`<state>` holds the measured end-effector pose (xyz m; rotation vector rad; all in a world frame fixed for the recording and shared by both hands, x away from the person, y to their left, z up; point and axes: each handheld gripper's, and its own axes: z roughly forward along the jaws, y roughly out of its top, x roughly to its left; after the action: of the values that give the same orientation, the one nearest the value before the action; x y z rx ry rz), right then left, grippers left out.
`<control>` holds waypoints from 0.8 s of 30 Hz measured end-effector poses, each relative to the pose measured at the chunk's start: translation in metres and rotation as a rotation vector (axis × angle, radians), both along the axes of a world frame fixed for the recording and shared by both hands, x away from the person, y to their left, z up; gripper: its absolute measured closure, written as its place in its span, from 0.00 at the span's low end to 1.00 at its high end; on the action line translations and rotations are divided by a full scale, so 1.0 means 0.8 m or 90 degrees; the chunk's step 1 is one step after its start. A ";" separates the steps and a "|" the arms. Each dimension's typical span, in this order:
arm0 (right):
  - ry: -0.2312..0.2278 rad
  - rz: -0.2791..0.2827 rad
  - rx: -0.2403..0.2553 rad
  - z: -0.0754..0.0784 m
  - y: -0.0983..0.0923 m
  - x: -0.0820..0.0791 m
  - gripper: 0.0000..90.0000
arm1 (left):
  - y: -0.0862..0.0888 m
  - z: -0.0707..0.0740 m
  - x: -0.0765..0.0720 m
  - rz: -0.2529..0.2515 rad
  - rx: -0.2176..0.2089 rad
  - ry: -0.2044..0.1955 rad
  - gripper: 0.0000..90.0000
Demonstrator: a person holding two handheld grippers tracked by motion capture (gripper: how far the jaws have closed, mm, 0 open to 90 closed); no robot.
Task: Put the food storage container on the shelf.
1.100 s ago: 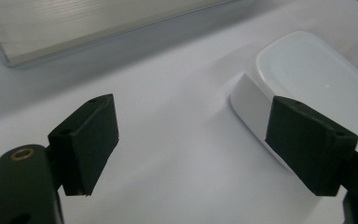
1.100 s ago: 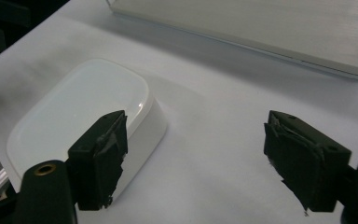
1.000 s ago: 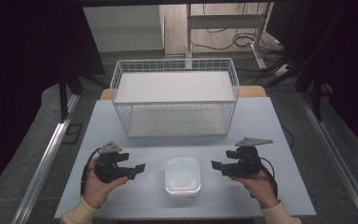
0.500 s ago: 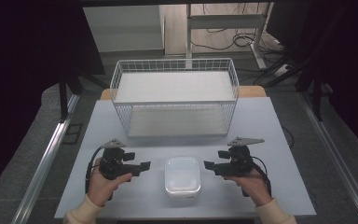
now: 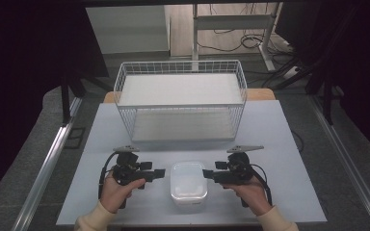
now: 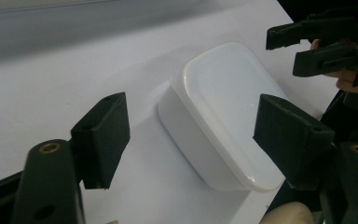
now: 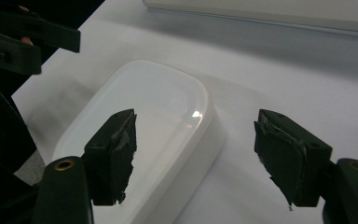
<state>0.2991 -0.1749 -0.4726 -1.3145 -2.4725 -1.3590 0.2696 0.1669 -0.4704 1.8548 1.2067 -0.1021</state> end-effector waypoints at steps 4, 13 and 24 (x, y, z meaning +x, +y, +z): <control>0.013 0.001 0.007 -0.005 0.003 0.000 0.33 | -0.005 0.000 -0.001 0.005 -0.010 -0.002 0.32; 0.030 0.003 0.011 -0.009 0.007 -0.003 0.37 | -0.014 -0.015 0.003 -0.002 -0.031 0.038 0.34; 0.064 0.006 0.017 -0.020 0.011 -0.004 0.40 | -0.024 -0.035 0.009 -0.013 -0.051 0.092 0.41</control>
<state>0.2958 -0.1661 -0.4890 -1.3293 -2.3840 -1.2847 0.2768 0.1478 -0.4983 1.8147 1.2624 -0.2967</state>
